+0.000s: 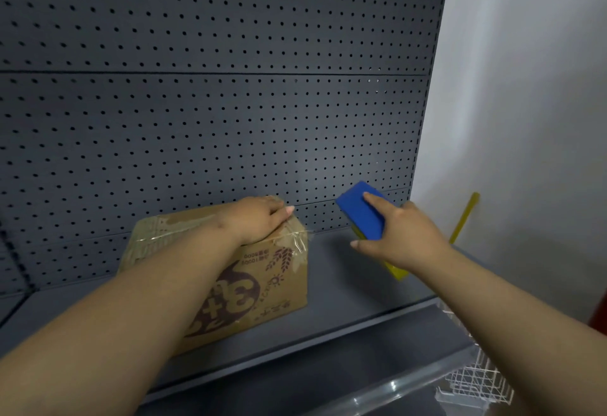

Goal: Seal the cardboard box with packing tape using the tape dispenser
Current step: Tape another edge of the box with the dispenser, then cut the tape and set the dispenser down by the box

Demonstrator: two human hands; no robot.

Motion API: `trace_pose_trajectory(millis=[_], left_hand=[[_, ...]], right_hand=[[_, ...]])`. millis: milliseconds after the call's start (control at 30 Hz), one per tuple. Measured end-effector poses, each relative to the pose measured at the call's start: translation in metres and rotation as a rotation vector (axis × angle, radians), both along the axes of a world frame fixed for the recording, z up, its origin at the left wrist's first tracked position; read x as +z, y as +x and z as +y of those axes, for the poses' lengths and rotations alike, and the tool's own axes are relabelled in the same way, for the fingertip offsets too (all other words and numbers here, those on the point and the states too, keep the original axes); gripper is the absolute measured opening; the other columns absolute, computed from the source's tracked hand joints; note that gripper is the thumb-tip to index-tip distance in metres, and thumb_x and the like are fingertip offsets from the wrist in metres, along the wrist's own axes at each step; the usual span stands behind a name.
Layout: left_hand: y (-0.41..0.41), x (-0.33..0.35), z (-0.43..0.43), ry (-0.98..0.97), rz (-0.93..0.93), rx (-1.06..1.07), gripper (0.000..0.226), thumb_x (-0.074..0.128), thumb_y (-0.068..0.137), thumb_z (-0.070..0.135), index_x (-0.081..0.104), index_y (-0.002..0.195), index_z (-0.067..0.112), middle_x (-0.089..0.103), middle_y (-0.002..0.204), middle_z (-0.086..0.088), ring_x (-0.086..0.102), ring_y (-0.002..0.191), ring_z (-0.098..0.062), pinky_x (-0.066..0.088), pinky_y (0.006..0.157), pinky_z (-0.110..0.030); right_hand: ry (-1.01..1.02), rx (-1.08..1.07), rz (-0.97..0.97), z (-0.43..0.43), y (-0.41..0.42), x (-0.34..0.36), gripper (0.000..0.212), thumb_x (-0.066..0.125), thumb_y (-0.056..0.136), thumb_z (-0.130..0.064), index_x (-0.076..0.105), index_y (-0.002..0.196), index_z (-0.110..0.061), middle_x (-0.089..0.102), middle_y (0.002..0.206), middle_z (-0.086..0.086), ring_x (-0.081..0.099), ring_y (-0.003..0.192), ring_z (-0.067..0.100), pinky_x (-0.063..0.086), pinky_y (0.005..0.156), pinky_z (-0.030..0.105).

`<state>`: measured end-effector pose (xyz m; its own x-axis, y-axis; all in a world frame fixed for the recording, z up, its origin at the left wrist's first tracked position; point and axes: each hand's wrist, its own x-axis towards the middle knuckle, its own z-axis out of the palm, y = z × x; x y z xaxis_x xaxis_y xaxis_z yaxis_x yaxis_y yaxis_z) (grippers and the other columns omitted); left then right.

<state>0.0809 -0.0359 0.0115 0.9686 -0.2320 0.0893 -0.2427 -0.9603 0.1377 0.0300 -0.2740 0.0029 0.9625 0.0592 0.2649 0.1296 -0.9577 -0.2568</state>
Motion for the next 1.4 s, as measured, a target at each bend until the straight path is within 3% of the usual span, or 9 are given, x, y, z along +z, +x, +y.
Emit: trace_pose_trajectory(millis=[133,333,567,700,867,967,1067,1200,1400], left_hand=[[-0.019,0.009,0.008,0.008,-0.148,0.002,0.058,0.018,0.092,0.059,0.058,0.123,0.031,0.054,0.138,0.007,0.051,0.123,-0.015,0.046,0.097,-0.037],[-0.042,0.014,0.053,-0.004,-0.149,0.102,0.058,0.021,0.091,0.059,0.049,0.133,0.030,0.047,0.143,0.010,0.043,0.130,-0.013,0.037,0.105,-0.035],[-0.065,0.008,0.112,-0.165,-0.180,0.281,0.066,0.022,0.086,0.058,0.052,0.133,0.023,0.047,0.145,0.004,0.042,0.132,-0.015,0.030,0.108,-0.029],[-0.079,0.002,0.133,-0.454,-0.142,0.340,0.064,0.017,0.081,0.070,0.059,0.117,0.039,0.053,0.134,0.007,0.046,0.125,-0.015,0.031,0.103,-0.031],[-0.081,-0.031,0.172,-0.792,-0.037,0.436,0.067,0.017,0.071,0.085,0.052,0.119,0.055,0.036,0.134,0.022,0.026,0.129,-0.005,0.017,0.115,-0.045],[-0.077,-0.072,0.203,-1.126,-0.079,0.486,0.090,0.047,0.069,0.078,0.032,0.143,0.029,0.034,0.151,-0.002,0.030,0.139,-0.025,0.025,0.113,-0.048],[-0.092,-0.049,0.141,-1.318,-0.183,0.462,0.054,0.030,0.097,0.045,0.036,0.142,0.016,0.049,0.135,-0.002,0.048,0.122,-0.019,0.032,0.104,-0.033],[-0.093,-0.063,0.110,-1.594,-0.254,0.463,0.053,0.023,0.097,0.047,0.040,0.141,0.021,0.054,0.131,0.001,0.054,0.108,-0.011,0.035,0.094,-0.029],[-0.078,-0.064,0.117,-1.477,-0.356,0.591,0.064,0.015,0.095,0.055,0.046,0.138,0.020,0.056,0.134,-0.004,0.053,0.119,-0.020,0.038,0.099,-0.029]], right_hand=[[-0.060,0.031,0.012,0.007,0.039,-0.021,0.083,0.054,0.077,-0.065,0.017,0.146,-0.036,0.045,0.118,0.018,0.053,0.100,0.031,0.044,0.086,0.034],[-0.338,0.131,0.016,0.016,0.086,-0.064,0.067,0.047,0.086,-0.056,0.018,0.145,-0.039,0.041,0.127,0.016,0.048,0.112,0.034,0.043,0.096,0.047],[-0.453,0.156,-0.001,0.029,0.117,-0.095,0.064,0.045,0.089,-0.054,0.015,0.144,-0.041,0.038,0.135,0.011,0.038,0.123,0.030,0.032,0.103,0.044],[-0.451,0.192,0.054,0.032,0.126,-0.113,0.054,0.038,0.093,-0.050,0.019,0.143,-0.044,0.037,0.138,0.011,0.038,0.120,0.031,0.029,0.103,0.041],[-0.118,0.183,0.207,0.039,0.129,-0.083,0.042,0.026,0.096,-0.049,0.033,0.137,-0.049,0.020,0.154,0.009,0.027,0.136,0.032,0.018,0.112,0.042],[0.658,0.193,0.079,0.060,0.109,-0.048,0.045,0.025,0.099,-0.042,0.037,0.141,-0.032,0.032,0.152,0.000,0.028,0.139,0.019,0.022,0.110,0.035],[1.195,0.236,0.201,0.091,0.080,-0.026,0.053,0.028,0.094,-0.054,0.042,0.138,-0.029,0.038,0.148,-0.007,0.032,0.137,0.013,0.019,0.110,0.033],[1.376,0.252,0.349,0.122,0.053,-0.034,0.054,0.023,0.093,-0.058,0.057,0.121,-0.027,0.062,0.112,-0.009,0.055,0.106,0.010,0.042,0.094,0.030],[1.194,0.024,-0.018,0.151,0.042,-0.044,0.060,0.014,0.096,-0.050,0.054,0.130,-0.021,0.059,0.131,0.007,0.051,0.122,0.028,0.039,0.094,0.038]])
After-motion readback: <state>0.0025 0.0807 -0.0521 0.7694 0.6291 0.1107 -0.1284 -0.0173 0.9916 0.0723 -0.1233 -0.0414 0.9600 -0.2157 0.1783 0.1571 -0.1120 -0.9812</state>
